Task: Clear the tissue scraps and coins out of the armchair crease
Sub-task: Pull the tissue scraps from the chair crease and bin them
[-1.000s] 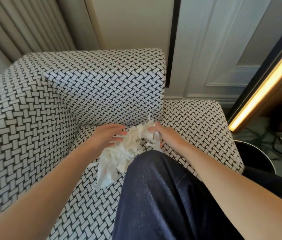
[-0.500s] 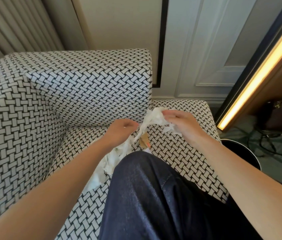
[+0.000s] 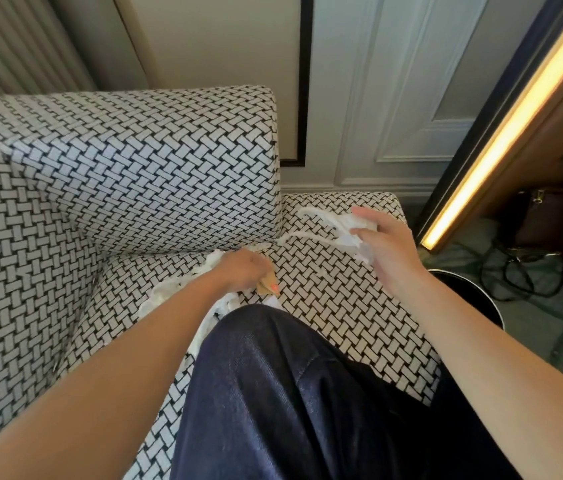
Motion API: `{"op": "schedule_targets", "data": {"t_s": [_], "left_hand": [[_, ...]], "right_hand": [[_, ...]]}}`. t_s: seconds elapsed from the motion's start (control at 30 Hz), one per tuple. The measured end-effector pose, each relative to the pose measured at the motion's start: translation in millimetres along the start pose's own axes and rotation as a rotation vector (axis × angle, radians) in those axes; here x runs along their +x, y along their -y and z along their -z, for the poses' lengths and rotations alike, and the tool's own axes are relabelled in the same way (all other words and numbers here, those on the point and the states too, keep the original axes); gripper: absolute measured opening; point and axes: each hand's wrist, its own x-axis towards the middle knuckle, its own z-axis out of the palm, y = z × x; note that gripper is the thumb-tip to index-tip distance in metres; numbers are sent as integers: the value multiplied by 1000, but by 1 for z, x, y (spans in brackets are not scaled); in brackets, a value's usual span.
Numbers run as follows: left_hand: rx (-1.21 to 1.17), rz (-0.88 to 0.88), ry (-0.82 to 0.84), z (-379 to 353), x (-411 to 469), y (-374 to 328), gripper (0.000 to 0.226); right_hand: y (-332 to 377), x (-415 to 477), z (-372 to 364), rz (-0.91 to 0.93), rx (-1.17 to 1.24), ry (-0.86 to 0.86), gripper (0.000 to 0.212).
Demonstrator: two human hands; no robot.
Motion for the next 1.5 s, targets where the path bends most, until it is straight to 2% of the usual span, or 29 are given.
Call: {"op": "schedule_targets", "data": {"t_s": [0.07, 0.2, 0.37, 0.6, 0.73, 0.9, 1.23, 1.37, 1.5], "left_hand": [[107, 20, 64, -2, 0, -3, 30], [232, 59, 18, -7, 4, -11, 26], [-25, 81, -33, -11, 10, -9, 36], [-229, -31, -94, -7, 2, -38, 52], [-388, -23, -115, -11, 1, -60, 30], [-607, 16, -23, -30, -4, -98, 12], [-906, 58, 167, -105, 13, -168, 25], [-920, 76, 174, -129, 18, -197, 33], [-834, -44, 269, -144, 15, -223, 46]], "right_hand": [[-3, 0, 4, -8, -19, 5, 39], [-6, 2, 15, -28, -49, 14, 41], [-8, 1, 26, -45, -22, 16, 41], [-5, -5, 44, -188, 120, -80, 39], [-3, -13, 62, -234, 139, -131, 40], [-3, -17, 94, -256, 146, -182, 40], [-26, -14, 186, -368, 409, -340, 35], [-40, -15, 216, -438, 537, -368, 31], [-55, -13, 239, -480, 632, -417, 29]]}}
